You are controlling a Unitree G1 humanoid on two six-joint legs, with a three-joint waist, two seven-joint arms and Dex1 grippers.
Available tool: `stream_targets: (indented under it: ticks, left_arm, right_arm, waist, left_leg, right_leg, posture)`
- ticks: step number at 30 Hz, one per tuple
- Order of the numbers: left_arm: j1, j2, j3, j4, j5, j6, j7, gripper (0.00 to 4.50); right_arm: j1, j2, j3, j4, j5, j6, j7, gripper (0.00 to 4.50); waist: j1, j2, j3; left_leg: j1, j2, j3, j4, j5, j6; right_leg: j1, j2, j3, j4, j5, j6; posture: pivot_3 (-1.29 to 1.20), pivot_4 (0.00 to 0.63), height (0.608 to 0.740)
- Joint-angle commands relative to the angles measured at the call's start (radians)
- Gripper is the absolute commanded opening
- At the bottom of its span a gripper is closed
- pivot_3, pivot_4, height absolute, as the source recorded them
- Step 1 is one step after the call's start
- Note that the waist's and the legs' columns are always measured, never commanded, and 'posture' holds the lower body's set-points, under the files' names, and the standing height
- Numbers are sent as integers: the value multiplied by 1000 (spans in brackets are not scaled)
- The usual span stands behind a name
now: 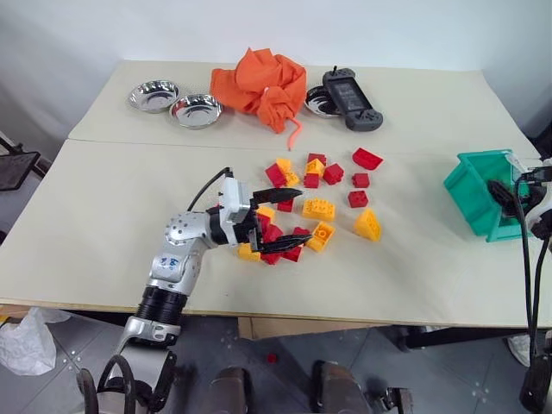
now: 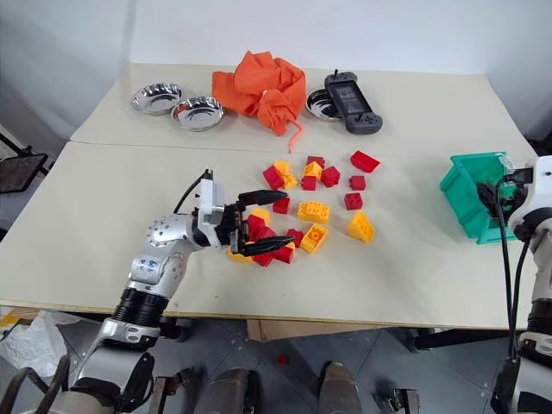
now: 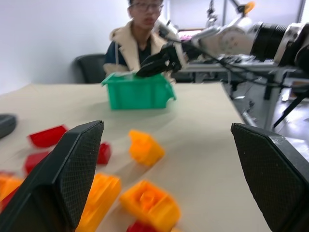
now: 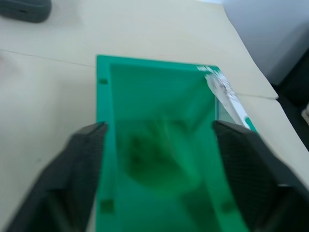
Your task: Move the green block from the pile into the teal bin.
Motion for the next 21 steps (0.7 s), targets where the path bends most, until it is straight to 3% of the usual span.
stream_targets:
  ticks: [1, 4, 10, 15, 21]
  left_arm:
    - [25, 23, 32, -38, 22, -40, 26, 4500]
    - [65, 57, 86, -52, 21, -46, 72, 4500]
    - [169, 171, 173, -74, 39, -20, 131, 4500]
    - [276, 269, 241, -58, 61, -51, 147, 4500]
    - [377, 306, 306, -127, 67, -36, 215, 4500]
  right_arm:
    - [-12, -39, -4, -10, -10, -54, -7, 4463]
    - [13, -1, -24, -74, 41, -230, 75, 4463]
    - [194, 76, 52, -345, 266, -222, 393, 4463]
    - [414, 114, 172, -454, 223, -362, 561, 4463]
    - [557, 143, 143, -444, 211, -486, 552, 4463]
  waist:
    - [1, 0, 0]
    - [1, 0, 0]
    - [0, 0, 0]
    - [5, 0, 0]
    - [19, 0, 0]
  left_leg:
    - [0, 0, 0, 0, 0, 0]
    - [-1, 0, 0, 0, 0, 0]
    - [0, 0, 0, 0, 0, 0]
    - [0, 0, 0, 0, 0, 0]
    - [0, 0, 0, 2, -1, 2]
  right_leg:
    - [0, 0, 0, 0, 0, 0]
    - [0, 0, 0, -1, 0, 0]
    - [1, 0, 0, -1, 0, 0]
    - [1, 0, 0, -1, 0, 0]
    - [2, 0, 0, -1, 1, 1]
  posture:
    - [0, 150, 740]
    - [0, 150, 740]
    - [0, 150, 740]
    - [0, 150, 740]
    - [0, 150, 740]
